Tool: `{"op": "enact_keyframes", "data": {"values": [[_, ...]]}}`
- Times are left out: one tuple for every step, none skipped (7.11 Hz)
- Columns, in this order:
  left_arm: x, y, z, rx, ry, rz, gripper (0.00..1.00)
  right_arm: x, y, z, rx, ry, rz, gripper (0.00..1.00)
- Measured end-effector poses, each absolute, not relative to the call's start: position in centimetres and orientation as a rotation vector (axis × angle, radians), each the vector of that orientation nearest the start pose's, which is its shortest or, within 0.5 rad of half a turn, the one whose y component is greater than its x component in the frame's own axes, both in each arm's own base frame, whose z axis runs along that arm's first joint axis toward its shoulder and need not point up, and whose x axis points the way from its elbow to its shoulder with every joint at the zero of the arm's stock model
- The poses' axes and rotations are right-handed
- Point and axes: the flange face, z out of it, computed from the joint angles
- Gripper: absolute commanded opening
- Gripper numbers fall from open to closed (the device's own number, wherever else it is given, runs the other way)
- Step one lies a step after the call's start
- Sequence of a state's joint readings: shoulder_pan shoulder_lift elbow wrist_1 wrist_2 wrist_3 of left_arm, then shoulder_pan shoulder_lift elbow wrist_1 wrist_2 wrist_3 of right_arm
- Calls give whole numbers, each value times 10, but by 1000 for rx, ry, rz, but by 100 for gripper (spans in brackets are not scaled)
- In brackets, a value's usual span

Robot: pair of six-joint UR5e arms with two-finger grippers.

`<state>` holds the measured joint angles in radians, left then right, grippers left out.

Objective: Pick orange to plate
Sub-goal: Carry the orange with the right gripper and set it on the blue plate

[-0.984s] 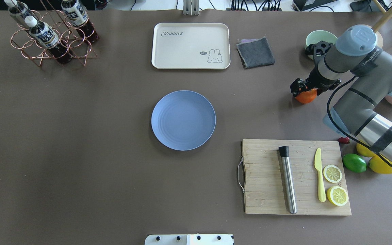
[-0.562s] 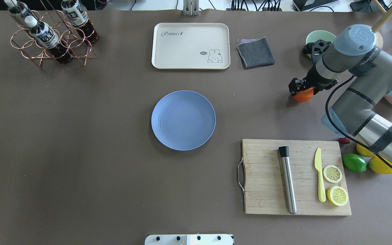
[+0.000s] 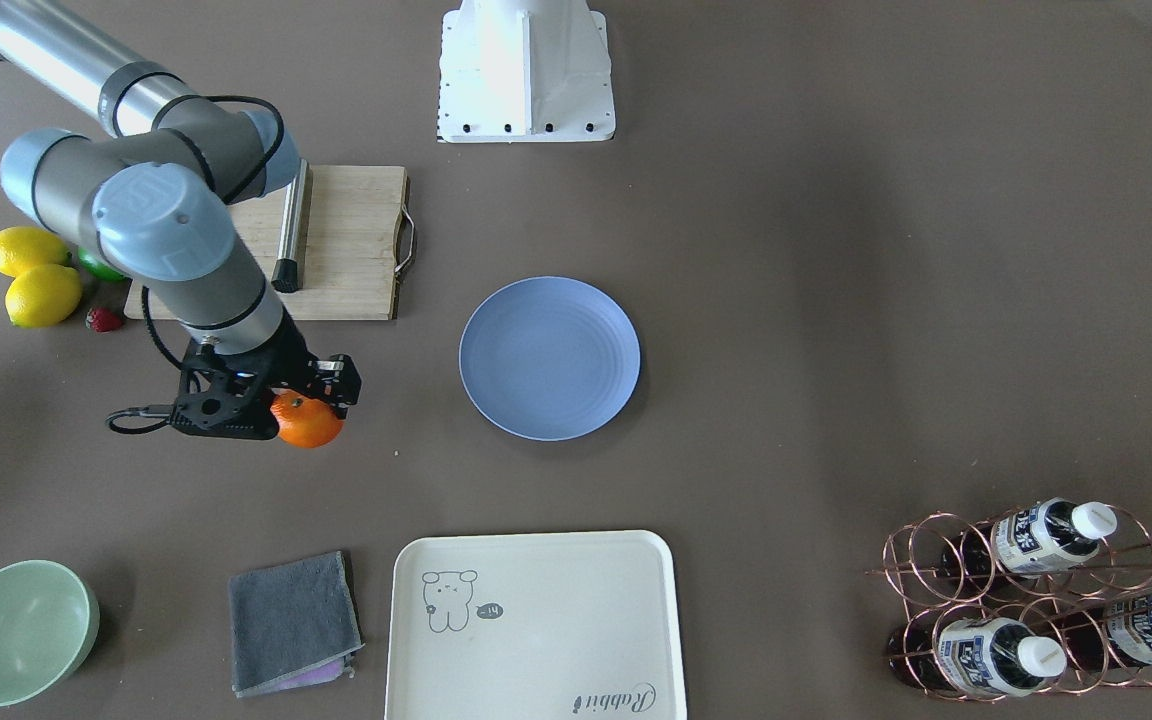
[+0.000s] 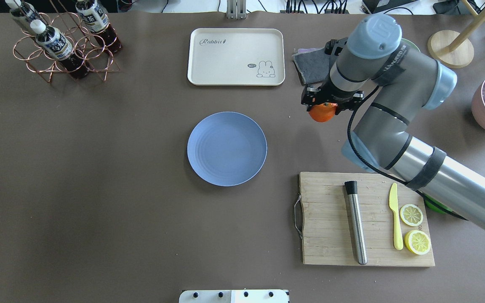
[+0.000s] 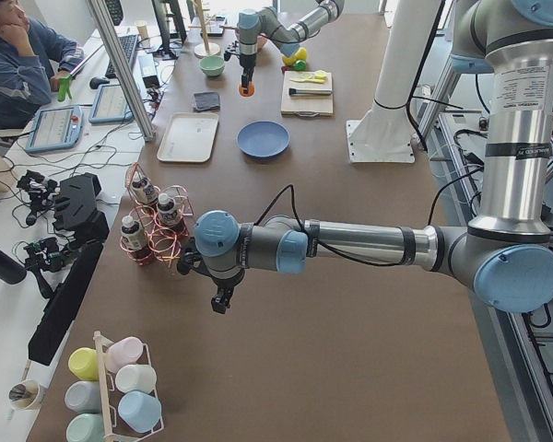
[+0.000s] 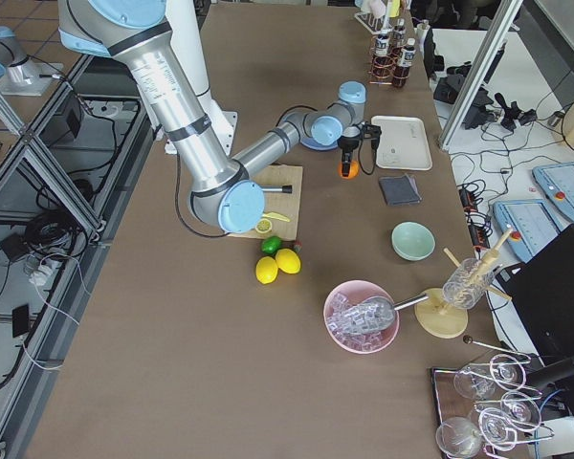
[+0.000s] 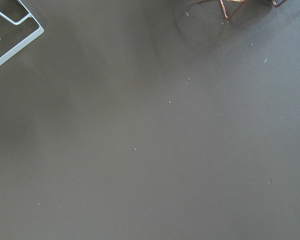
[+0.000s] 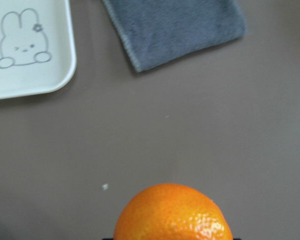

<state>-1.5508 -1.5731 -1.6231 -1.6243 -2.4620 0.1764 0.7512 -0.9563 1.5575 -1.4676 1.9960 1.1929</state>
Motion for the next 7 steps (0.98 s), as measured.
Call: {"op": "enact_keyframes", "data": {"values": [[-46,-500,617,171,882,231,98,-498,-522,249,10,-815,271,0],[-46,-500,617,171,882,232,98,-538,-499,208,-2,-819,318,0],[-46,-500,616,172,882,232,98,-574,-478,175,-9,-816,355,0],[-46,-499,616,173,882,232,98,-607,-462,156,-2,-804,378,0],[-46,-499,616,173,882,232,98,-632,-455,150,9,-794,388,0],[-46,-499,616,174,882,233,98,-647,-452,152,19,-793,389,0],[-46,-498,618,170,882,231,98,-653,-452,154,24,-793,387,0]]}}
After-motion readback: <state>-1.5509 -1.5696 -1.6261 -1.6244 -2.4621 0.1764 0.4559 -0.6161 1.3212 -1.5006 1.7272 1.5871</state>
